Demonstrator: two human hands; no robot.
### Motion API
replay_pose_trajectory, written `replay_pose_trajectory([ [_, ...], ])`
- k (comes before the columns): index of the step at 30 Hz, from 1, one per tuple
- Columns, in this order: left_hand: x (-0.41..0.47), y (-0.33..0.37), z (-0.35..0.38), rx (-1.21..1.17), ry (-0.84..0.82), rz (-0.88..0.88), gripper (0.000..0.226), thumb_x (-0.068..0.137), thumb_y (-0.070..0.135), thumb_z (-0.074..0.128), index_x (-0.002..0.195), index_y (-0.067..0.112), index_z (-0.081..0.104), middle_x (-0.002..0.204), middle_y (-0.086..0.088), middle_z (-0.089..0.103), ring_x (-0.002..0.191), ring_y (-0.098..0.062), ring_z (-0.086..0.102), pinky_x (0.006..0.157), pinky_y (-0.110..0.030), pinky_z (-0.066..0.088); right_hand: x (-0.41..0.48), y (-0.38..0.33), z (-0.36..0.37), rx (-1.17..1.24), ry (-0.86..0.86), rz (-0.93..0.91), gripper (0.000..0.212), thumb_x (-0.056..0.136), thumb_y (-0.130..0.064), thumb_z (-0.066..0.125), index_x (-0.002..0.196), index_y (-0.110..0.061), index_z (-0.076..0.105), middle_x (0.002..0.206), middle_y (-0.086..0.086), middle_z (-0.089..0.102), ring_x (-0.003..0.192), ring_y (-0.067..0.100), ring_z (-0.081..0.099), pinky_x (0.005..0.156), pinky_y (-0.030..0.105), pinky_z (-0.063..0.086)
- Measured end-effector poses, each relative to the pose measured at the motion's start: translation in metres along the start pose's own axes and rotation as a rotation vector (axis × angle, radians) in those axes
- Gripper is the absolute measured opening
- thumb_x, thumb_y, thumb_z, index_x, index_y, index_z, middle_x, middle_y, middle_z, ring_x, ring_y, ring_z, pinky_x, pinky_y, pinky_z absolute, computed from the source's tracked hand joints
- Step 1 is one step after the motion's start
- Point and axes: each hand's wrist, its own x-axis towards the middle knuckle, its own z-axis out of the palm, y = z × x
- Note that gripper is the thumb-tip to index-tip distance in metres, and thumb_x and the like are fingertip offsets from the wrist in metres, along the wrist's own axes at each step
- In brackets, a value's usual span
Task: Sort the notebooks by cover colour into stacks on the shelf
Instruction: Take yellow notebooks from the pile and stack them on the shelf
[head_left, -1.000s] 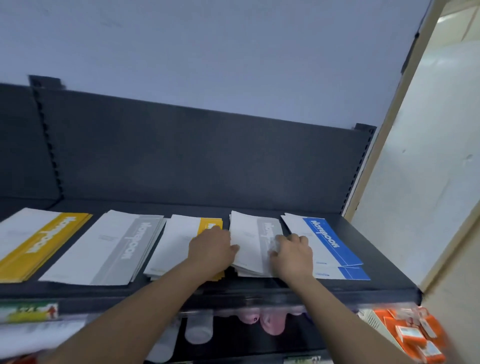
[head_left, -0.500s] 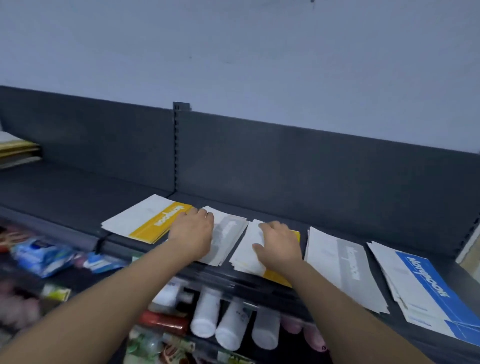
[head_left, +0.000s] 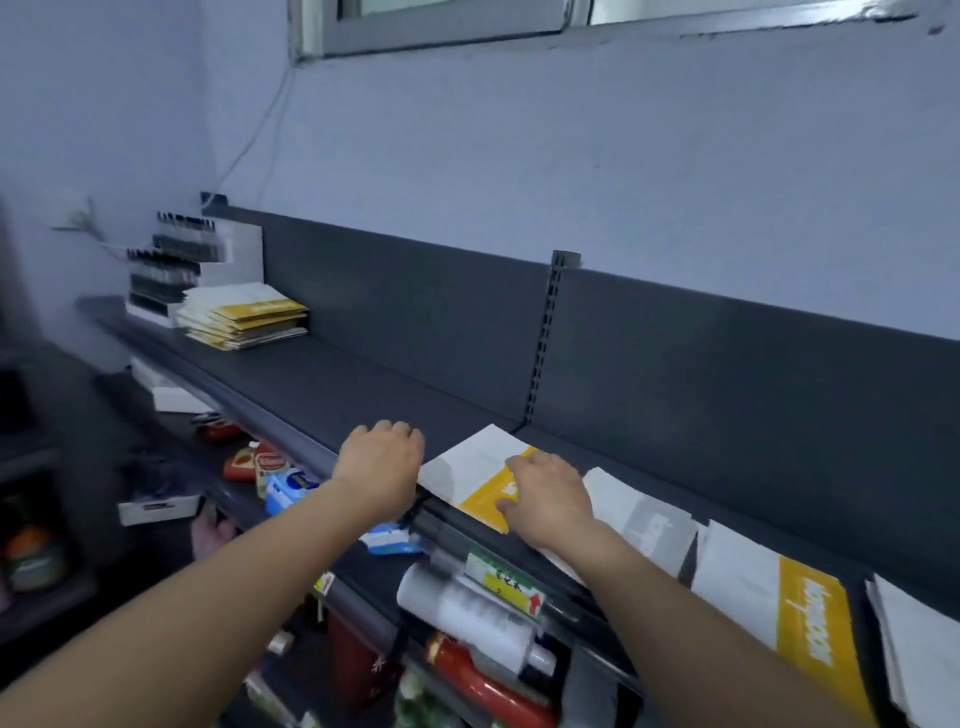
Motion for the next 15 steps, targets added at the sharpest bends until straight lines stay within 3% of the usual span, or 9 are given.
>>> replay_pose_trajectory([
  [15,0.026,-0.222,0.060,0.031,-0.041,-0.132,0.031,0.088,0.022,0.049,0.118,0.016,0.048,0.121,-0.003,0.054,0.115,-0.023,0.051,0.089,-0.035,0.042,0.149,-0.198,0.024,0.025,-0.011,-0.142,0.049,0.094,-0.042,0.051,0.136,-0.018,0.044,0.134,0.008,0.047,0.126,0.027,0.039,0.102,0.037,0.033],
])
